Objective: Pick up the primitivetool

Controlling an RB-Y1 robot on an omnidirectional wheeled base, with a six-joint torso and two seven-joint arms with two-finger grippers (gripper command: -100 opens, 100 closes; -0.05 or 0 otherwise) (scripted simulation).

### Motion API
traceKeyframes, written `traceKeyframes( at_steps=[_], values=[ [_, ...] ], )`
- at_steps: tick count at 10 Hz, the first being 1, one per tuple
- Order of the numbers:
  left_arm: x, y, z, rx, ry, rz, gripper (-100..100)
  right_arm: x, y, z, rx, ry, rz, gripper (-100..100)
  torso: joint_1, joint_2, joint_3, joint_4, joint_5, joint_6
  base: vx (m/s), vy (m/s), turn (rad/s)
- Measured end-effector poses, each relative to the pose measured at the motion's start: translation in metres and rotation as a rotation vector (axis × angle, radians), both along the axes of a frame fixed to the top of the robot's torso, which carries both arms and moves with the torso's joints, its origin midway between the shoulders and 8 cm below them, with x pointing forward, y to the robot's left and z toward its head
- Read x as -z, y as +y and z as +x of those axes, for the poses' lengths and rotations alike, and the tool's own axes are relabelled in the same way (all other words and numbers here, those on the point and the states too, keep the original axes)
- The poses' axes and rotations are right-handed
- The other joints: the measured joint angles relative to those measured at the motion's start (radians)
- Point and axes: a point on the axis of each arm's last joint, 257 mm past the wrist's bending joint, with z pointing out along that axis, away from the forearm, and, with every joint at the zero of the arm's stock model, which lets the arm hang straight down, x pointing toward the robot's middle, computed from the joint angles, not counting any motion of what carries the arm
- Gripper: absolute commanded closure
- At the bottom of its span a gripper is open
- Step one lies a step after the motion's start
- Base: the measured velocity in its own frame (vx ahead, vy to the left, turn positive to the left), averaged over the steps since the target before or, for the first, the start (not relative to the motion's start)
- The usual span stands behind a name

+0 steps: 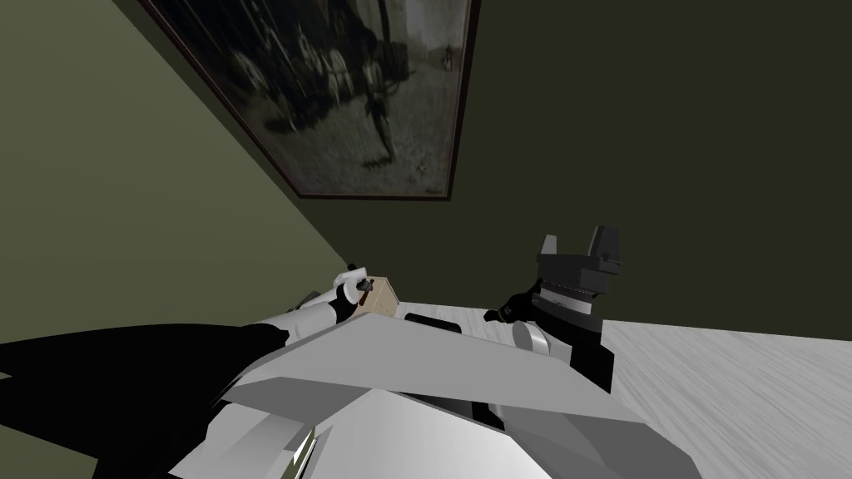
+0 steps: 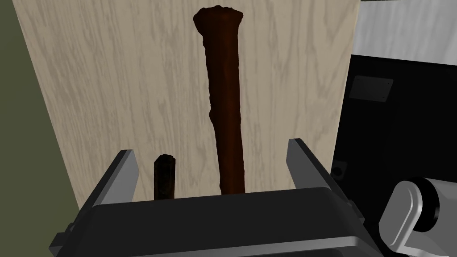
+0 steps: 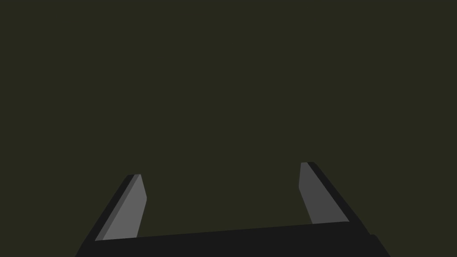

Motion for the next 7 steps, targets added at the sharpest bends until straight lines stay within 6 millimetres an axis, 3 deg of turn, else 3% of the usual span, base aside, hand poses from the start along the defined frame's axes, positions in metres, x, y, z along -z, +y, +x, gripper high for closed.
traceKeyframes(
  at_steps=[4,5,6,7],
  values=[
    [0.012,-0.023,-0.011,-0.034,0.041,-0.074,-100,0.0,0.0,0.0,0.0,0.0,0.0,0,0.0,0.0,0.0,0.0,0.0,0.0,0.028,0.043,-0.009],
    [0.012,-0.024,-0.011,-0.037,0.043,-0.077,0,0.0,0.0,0.0,0.0,0.0,0.0,0,-0.002,0.001,0.001,0.0,0.0,0.0,0.003,0.005,0.0],
    [0.012,-0.024,-0.011,-0.037,0.043,-0.077,-100,0.0,0.0,0.0,0.0,0.0,0.0,0,-0.003,0.002,0.001,0.0,-0.001,0.0,0.042,-0.005,0.085],
    [0.013,-0.024,-0.014,-0.032,0.043,-0.078,-100,0.0,0.0,0.0,0.0,0.0,0.0,0,-0.004,0.001,0.0,0.0,-0.001,0.0,0.096,-0.029,0.131]
  ],
)
